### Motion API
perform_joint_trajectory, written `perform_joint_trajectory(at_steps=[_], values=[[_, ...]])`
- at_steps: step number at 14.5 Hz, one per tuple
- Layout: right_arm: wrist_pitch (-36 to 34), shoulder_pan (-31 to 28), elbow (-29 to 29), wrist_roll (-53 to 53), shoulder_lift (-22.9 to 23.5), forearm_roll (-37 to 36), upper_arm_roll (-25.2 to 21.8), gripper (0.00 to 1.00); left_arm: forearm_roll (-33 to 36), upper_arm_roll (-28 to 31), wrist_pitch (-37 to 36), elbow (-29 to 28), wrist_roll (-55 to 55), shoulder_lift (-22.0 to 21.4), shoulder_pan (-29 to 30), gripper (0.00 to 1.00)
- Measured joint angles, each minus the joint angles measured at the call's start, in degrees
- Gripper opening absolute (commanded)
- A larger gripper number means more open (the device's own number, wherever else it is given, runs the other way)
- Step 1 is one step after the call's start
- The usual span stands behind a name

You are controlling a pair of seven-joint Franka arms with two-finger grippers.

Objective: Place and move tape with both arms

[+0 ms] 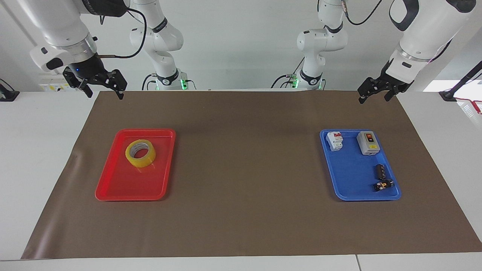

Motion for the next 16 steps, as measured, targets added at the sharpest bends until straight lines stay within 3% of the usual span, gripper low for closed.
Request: perform_joint_trajectory(at_steps=[16], values=[[0.0, -0.03, 0.0, 0.0, 0.01, 1.06, -0.01, 1.0, 0.0, 0.0, 0.0, 0.0, 0.0, 0.0, 0.0, 1.0]])
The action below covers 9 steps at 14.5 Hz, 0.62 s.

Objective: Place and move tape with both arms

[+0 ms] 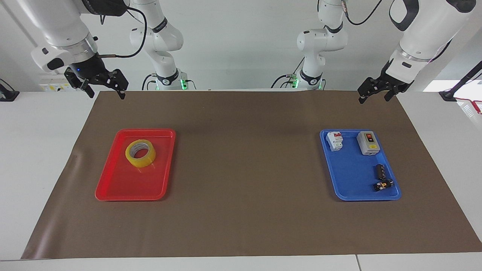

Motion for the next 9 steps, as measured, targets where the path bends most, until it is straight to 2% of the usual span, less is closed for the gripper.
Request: perform_joint_trajectory(at_steps=[9], values=[[0.98, 0.0, -0.06, 0.0, 0.06, 0.01, 0.0, 1.0, 0.0, 0.0, 0.0, 0.0, 0.0, 0.0, 0.0, 1.0]])
